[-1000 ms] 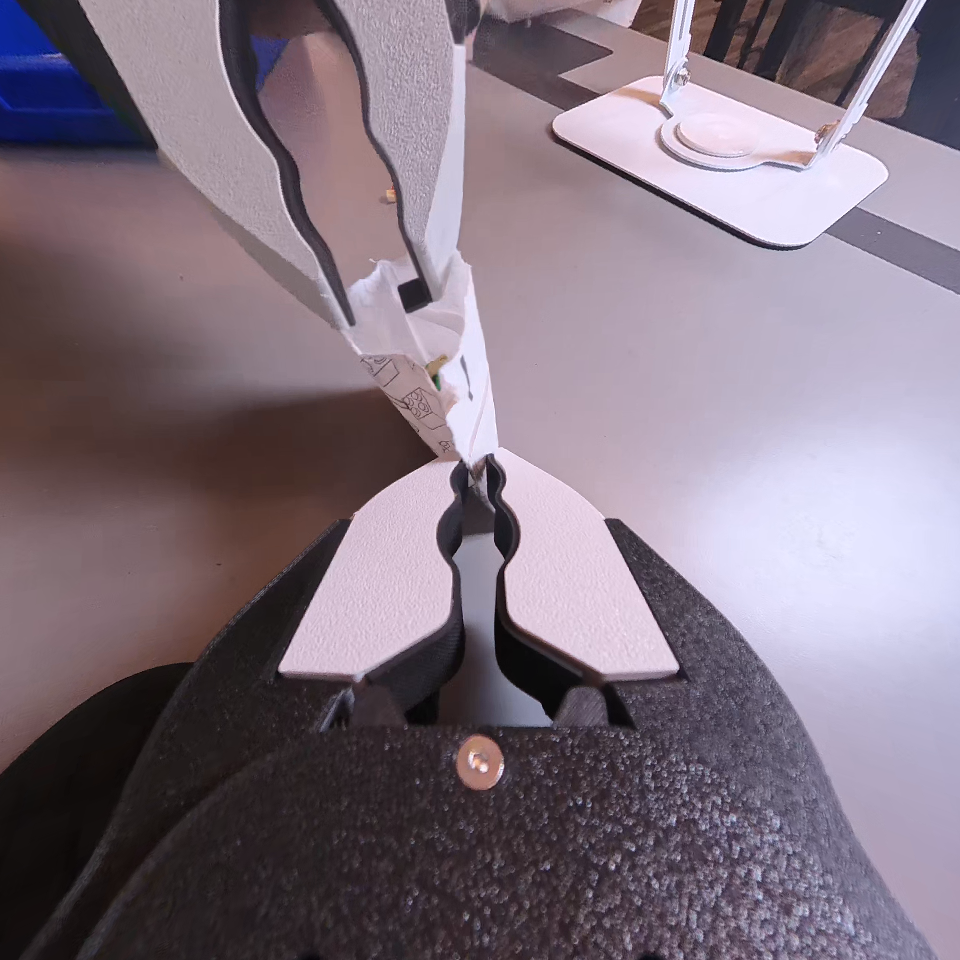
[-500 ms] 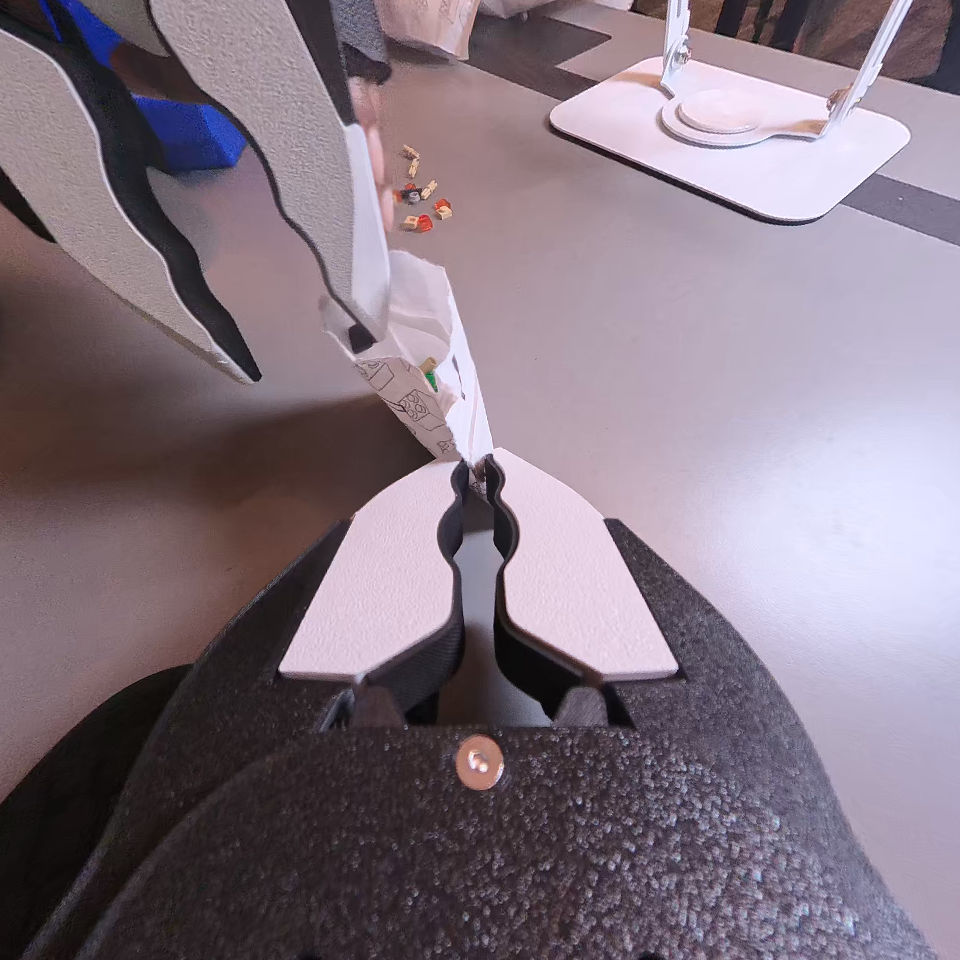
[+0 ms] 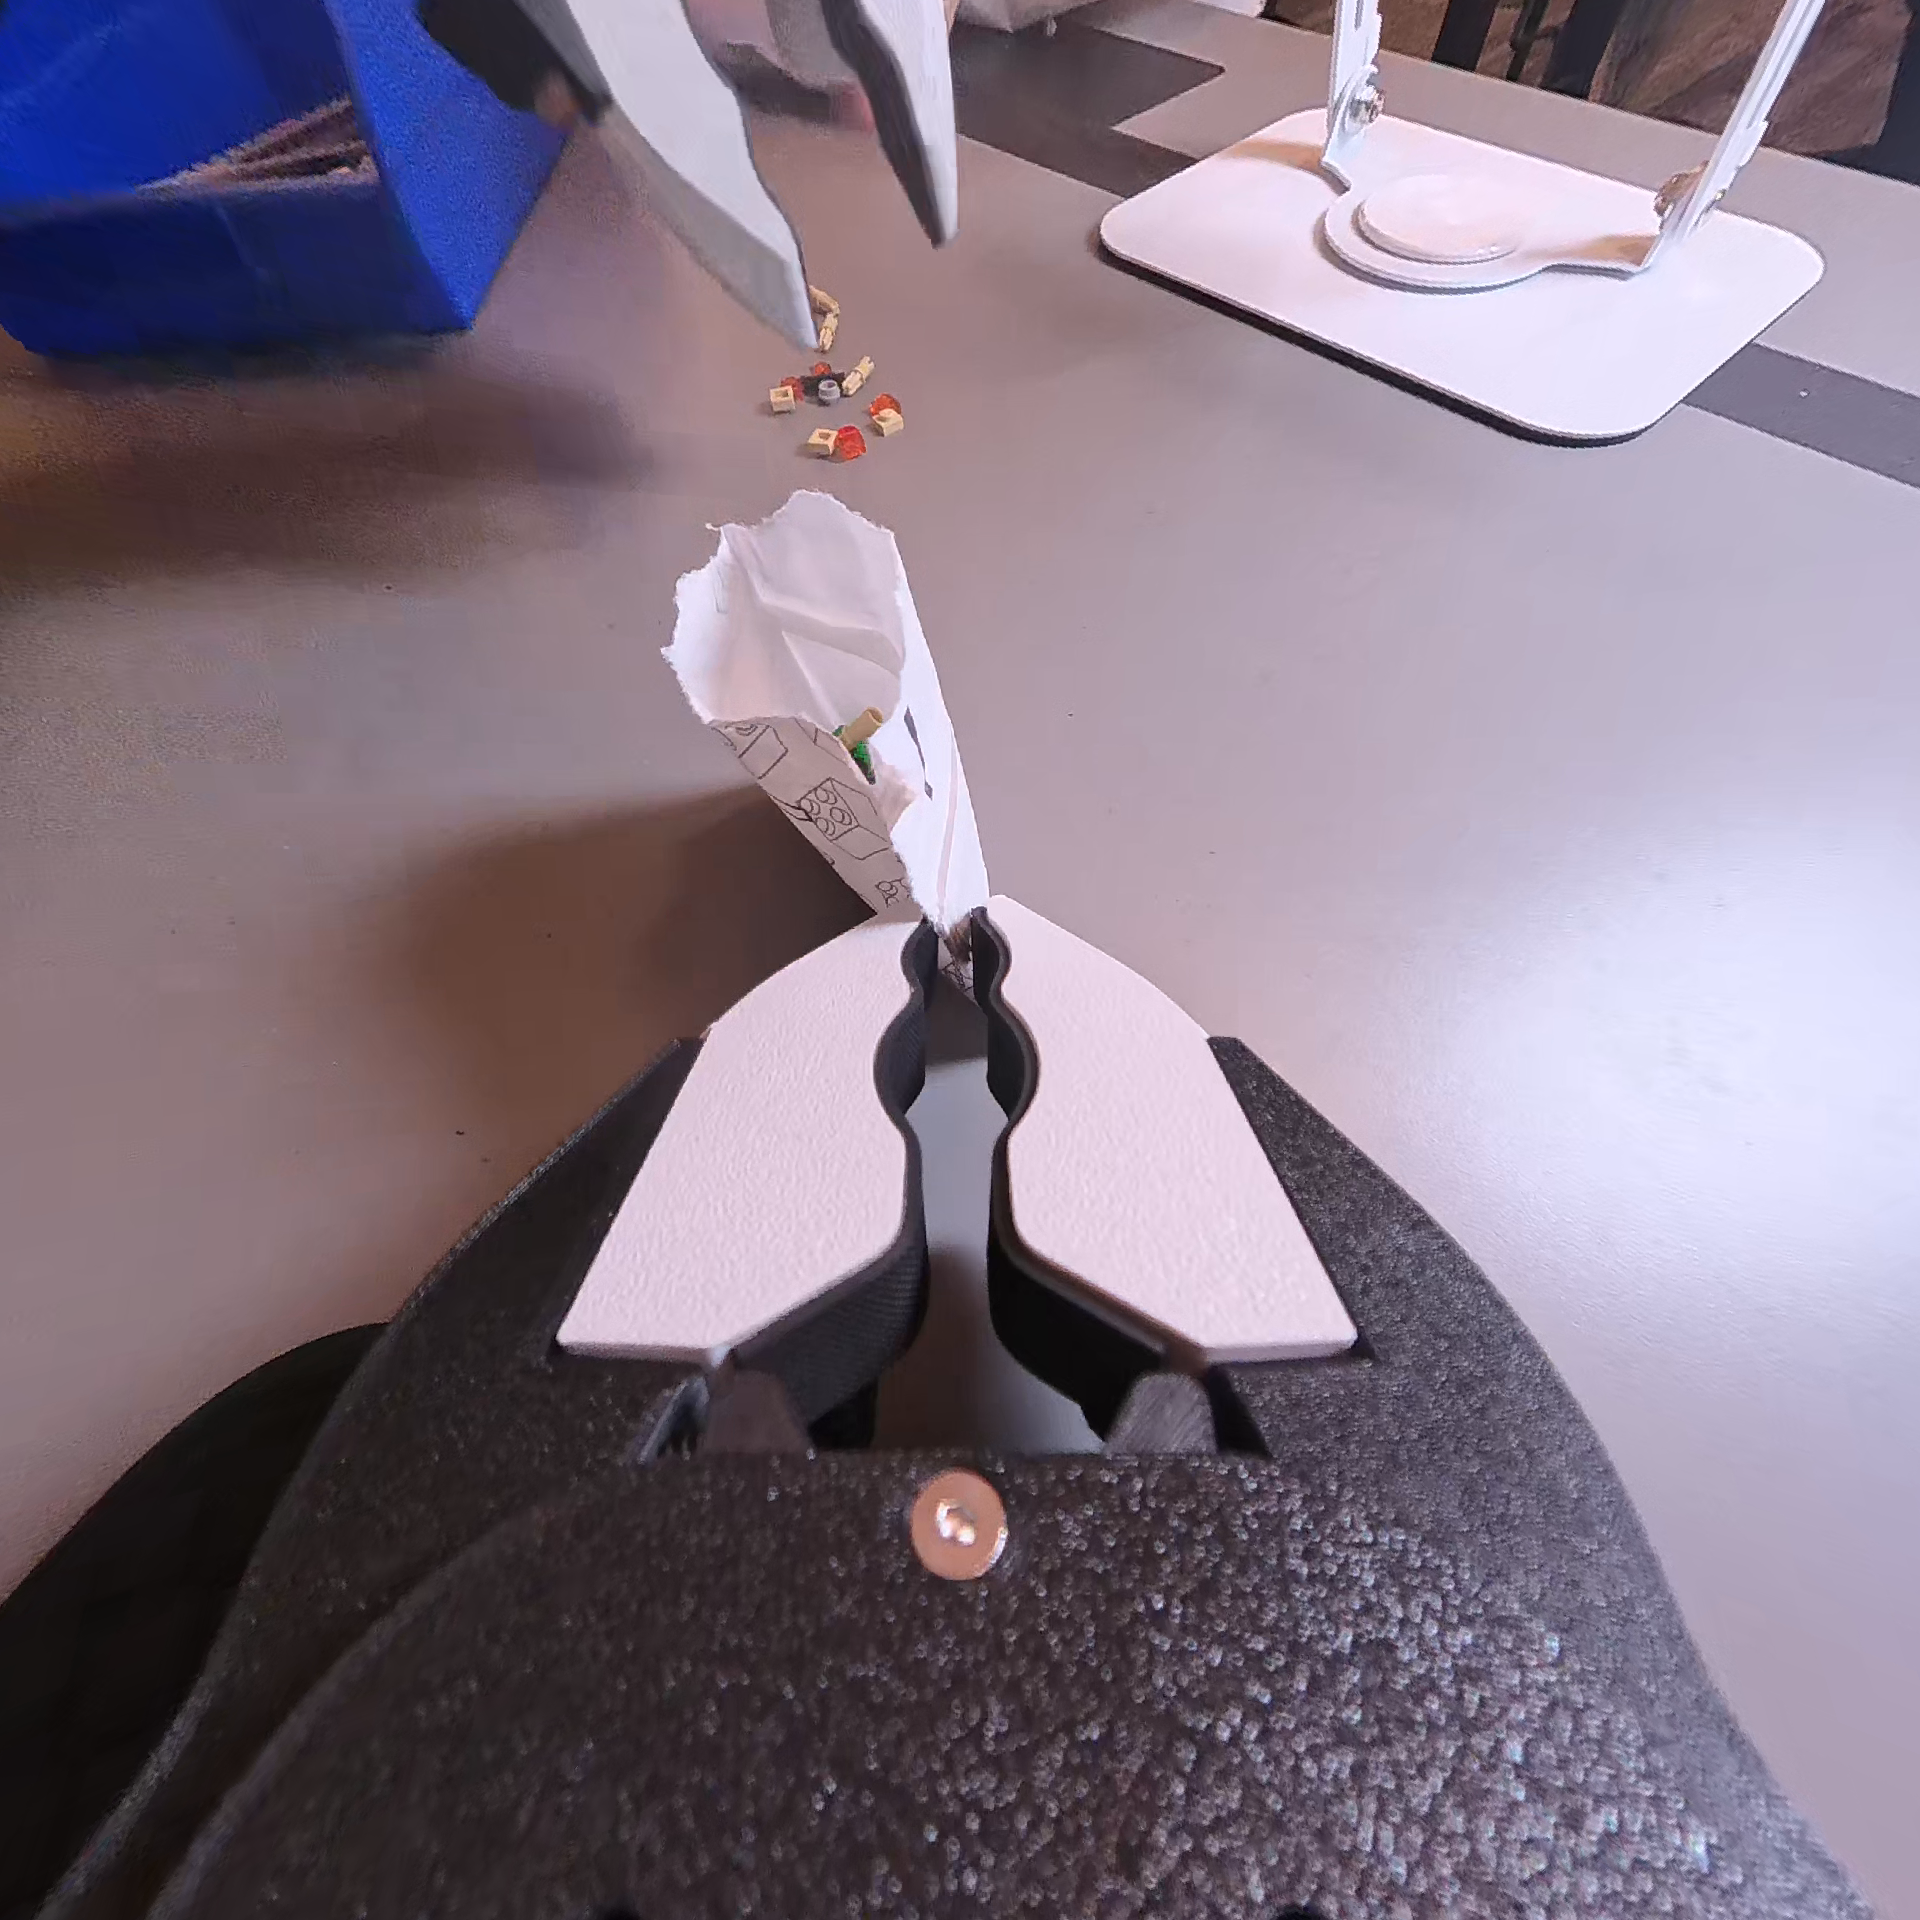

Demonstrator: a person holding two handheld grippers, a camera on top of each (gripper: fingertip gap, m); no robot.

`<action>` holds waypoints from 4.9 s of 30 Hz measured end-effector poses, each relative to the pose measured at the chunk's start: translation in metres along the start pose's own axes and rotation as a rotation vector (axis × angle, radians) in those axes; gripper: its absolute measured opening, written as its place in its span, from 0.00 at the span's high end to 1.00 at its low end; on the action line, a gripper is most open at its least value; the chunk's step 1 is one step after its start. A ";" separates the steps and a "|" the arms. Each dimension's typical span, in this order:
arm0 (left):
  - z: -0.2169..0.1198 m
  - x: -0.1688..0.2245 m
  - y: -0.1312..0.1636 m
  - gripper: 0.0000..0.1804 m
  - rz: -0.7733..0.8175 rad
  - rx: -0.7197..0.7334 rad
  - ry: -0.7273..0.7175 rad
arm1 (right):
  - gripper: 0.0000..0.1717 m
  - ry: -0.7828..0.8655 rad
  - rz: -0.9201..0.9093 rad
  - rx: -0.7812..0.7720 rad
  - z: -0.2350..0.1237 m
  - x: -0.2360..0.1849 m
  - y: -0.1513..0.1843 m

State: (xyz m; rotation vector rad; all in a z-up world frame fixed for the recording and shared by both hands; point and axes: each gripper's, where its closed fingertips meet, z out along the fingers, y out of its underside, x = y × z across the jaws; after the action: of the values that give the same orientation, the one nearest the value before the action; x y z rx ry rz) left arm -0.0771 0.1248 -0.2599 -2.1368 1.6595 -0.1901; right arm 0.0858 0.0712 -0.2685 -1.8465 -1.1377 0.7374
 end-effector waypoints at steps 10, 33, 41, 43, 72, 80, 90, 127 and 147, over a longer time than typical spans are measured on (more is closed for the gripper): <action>0.027 -0.005 0.058 0.79 -0.131 -0.098 0.118 | 0.97 -0.007 0.006 -0.001 0.000 0.000 0.000; 0.021 0.002 0.038 0.96 -0.063 0.034 0.107 | 0.96 -0.010 0.006 -0.002 0.000 0.000 0.000; -0.019 0.079 -0.088 0.90 0.180 0.384 0.225 | 0.96 -0.005 -0.002 -0.002 0.001 0.000 0.000; -0.010 0.094 -0.104 0.88 0.247 0.362 0.220 | 0.96 -0.004 -0.004 -0.002 0.000 0.000 0.000; 0.032 0.005 0.042 0.81 -0.102 0.005 0.071 | 0.97 -0.011 0.012 -0.003 -0.001 0.001 0.001; 0.031 -0.002 0.048 0.86 -0.072 0.020 0.109 | 0.97 -0.015 0.018 -0.003 -0.001 0.001 0.001; 0.031 0.002 0.047 0.91 -0.054 0.023 0.166 | 0.97 -0.020 0.027 -0.004 -0.001 0.001 0.002; -0.016 0.074 -0.098 0.86 0.327 0.326 0.067 | 0.97 -0.022 0.023 -0.003 -0.002 0.001 0.002; 0.033 0.015 0.037 0.90 -0.138 0.073 0.100 | 0.97 -0.023 0.024 -0.010 0.000 0.001 0.002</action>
State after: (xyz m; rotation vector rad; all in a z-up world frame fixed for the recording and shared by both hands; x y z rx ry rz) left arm -0.0940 0.1115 -0.3071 -2.2198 1.5336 -0.3989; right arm 0.0876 0.0713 -0.2704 -1.8677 -1.1377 0.7695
